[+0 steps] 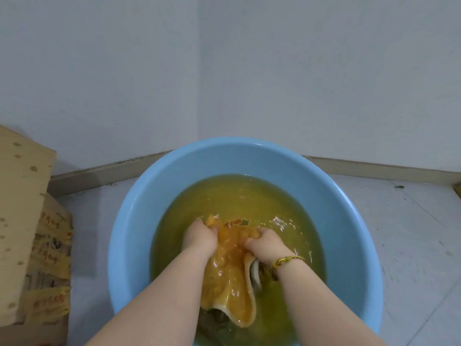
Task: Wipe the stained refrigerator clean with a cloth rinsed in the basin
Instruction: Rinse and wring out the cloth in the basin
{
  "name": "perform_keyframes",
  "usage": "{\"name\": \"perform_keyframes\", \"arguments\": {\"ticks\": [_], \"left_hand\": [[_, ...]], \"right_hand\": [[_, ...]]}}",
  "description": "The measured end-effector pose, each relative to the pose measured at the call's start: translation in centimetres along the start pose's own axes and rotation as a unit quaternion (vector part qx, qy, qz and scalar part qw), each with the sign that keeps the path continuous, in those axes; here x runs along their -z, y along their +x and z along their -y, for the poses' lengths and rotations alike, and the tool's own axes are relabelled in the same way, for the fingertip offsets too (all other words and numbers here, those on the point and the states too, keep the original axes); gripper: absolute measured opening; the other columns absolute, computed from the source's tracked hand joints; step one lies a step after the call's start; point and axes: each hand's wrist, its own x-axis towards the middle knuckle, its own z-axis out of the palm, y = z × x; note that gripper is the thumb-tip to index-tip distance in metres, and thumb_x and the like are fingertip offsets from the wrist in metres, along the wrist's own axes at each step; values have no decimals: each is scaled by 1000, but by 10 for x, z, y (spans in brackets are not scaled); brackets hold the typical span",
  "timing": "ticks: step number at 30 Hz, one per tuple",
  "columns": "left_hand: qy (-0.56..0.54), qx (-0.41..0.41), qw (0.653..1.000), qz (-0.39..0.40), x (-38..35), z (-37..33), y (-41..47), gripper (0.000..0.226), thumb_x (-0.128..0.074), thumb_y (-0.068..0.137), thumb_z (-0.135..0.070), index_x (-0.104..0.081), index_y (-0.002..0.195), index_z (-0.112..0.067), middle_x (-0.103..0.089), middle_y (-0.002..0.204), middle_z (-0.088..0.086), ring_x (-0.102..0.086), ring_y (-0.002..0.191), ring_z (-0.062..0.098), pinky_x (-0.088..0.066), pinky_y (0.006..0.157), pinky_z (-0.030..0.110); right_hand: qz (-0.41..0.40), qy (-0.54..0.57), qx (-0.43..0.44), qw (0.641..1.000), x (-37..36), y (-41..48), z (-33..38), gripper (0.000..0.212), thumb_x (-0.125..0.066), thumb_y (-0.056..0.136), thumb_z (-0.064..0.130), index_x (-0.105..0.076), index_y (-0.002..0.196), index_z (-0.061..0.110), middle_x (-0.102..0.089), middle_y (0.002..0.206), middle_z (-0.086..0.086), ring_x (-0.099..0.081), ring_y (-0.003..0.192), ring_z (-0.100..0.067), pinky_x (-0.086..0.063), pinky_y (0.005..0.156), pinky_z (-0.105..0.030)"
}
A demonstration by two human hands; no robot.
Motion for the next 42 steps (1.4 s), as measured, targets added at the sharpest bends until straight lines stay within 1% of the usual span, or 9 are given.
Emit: {"name": "perform_keyframes", "arguments": {"ticks": [3,8,12,18,27,31,33,37,42], "left_hand": [[-171,36,984,26,0,-10,-7,51,-37,97,-31,-33,138,0,-40,140,18,-40,126,34,-35,101,39],[-271,-64,960,-12,12,-36,-29,40,-32,97,-36,-53,117,-9,-57,110,7,-52,106,24,-40,90,30],[-259,-139,955,-27,14,-50,-50,36,-29,98,-37,-53,86,-13,-51,76,-2,-48,73,14,-37,65,26],[-291,-179,938,-55,26,-54,-49,47,-31,97,-36,-45,58,-14,-49,62,2,-49,67,22,-42,70,35],[-411,-163,892,97,28,-67,-64,39,-35,93,-45,-62,93,-17,-66,100,3,-61,99,18,-47,92,34],[-438,-139,874,158,35,-68,-62,93,-43,59,-84,-51,127,-21,-54,130,-1,-50,121,18,-35,106,42],[-428,-148,874,176,32,-69,-68,107,-51,41,-88,-51,124,-20,-58,125,0,-54,116,17,-39,102,42],[-471,-160,862,101,27,-70,-67,41,-70,70,-40,-46,95,-19,-63,92,5,-64,83,17,-52,81,35],[-572,-150,806,37,39,-70,-59,12,-56,88,-23,-54,86,-11,-61,68,2,-61,51,7,-52,51,18]], "right_hand": [[-12,236,-2,972,6,-11,11,40,-58,89,21,-52,122,1,-65,101,-15,-61,83,-25,-50,80,-33],[-152,186,154,958,-3,-43,44,37,-59,86,31,-39,60,14,-43,56,2,-40,56,-15,-35,54,-28],[-218,199,152,943,-2,-38,52,43,-50,92,27,-34,54,14,-38,53,2,-33,52,-13,-26,52,-30],[-216,224,196,930,-5,-60,61,47,-48,93,23,-33,49,17,-36,47,5,-32,49,-12,-26,54,-30],[-128,387,69,910,44,-40,61,37,-50,92,37,-47,67,9,-41,61,-14,-44,60,-19,-39,61,-26],[-78,500,111,855,61,-59,56,37,-51,92,31,-53,63,10,-52,42,-1,-53,39,-10,-45,42,-16],[-51,469,176,864,59,-66,57,30,-51,92,18,-56,63,11,-53,47,0,-53,46,-9,-45,50,-22],[-61,233,332,912,46,-75,58,35,-44,80,-7,-63,76,23,-65,65,-6,-55,64,-4,-46,60,-17],[-253,3,456,853,24,-70,43,55,-54,66,27,-42,117,44,-47,113,20,-39,110,6,-25,100,-13]]}}
